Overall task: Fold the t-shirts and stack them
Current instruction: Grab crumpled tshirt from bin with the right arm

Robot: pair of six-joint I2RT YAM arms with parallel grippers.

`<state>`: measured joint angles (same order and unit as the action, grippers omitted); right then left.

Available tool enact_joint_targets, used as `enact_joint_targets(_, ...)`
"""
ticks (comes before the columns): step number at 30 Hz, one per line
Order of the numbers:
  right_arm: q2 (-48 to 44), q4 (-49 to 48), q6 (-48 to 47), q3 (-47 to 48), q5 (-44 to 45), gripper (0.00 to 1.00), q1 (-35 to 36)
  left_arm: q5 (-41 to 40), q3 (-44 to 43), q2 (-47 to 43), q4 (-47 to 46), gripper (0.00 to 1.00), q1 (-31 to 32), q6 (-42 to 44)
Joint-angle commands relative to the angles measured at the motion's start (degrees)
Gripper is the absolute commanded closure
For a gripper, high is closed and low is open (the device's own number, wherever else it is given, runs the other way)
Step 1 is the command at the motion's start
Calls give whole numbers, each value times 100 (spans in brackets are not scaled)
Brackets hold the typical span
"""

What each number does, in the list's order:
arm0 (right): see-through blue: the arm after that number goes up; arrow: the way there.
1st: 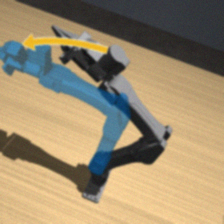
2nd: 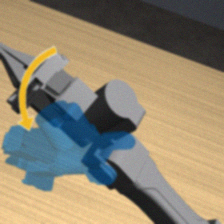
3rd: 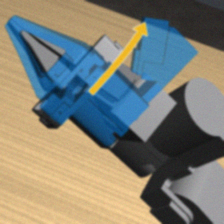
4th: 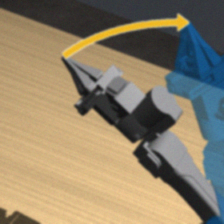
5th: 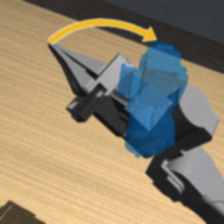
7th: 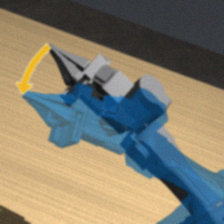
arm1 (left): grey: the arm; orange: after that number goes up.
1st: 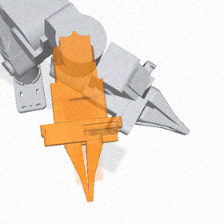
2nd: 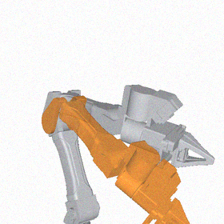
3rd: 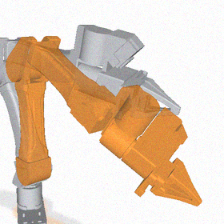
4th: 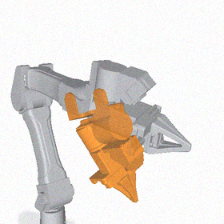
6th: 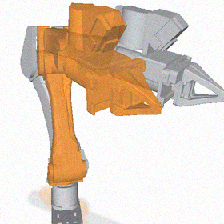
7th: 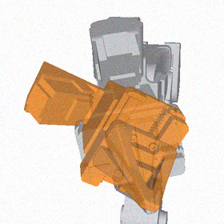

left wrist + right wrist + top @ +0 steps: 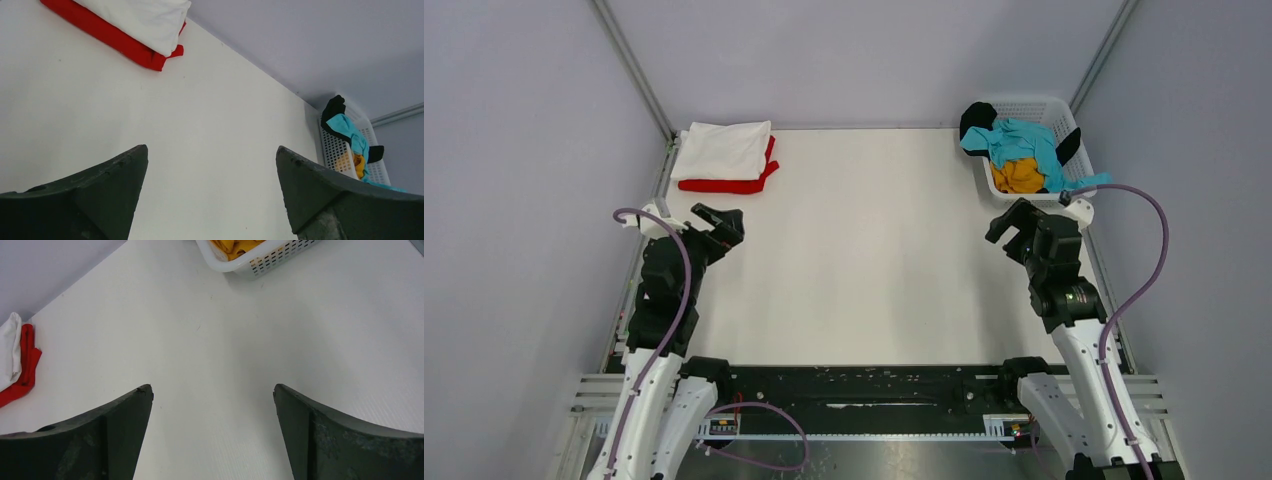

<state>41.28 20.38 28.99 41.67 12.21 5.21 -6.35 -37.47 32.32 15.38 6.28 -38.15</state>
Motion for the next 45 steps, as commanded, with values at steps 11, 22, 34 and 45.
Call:
enact_joint_targets(11, 2785, 143, -488, 2552, 239, 2, -223, -133, -389, 403, 87, 1, -13, 61)
enact_joint_targets(22, 6145, 40, -53, 5514, 97, 8, -482, -190, -375, 592, -116, 1, -15, 118)
enact_joint_targets(34, 8404, -20, 793, 7482, -197, 24, -918, -165, -453, 884, -166, 1, -13, 132)
enact_joint_targets(45, 9843, 409, 1164, 9163, -806, 42, -952, -101, -498, 1066, -184, 1, -14, 105)
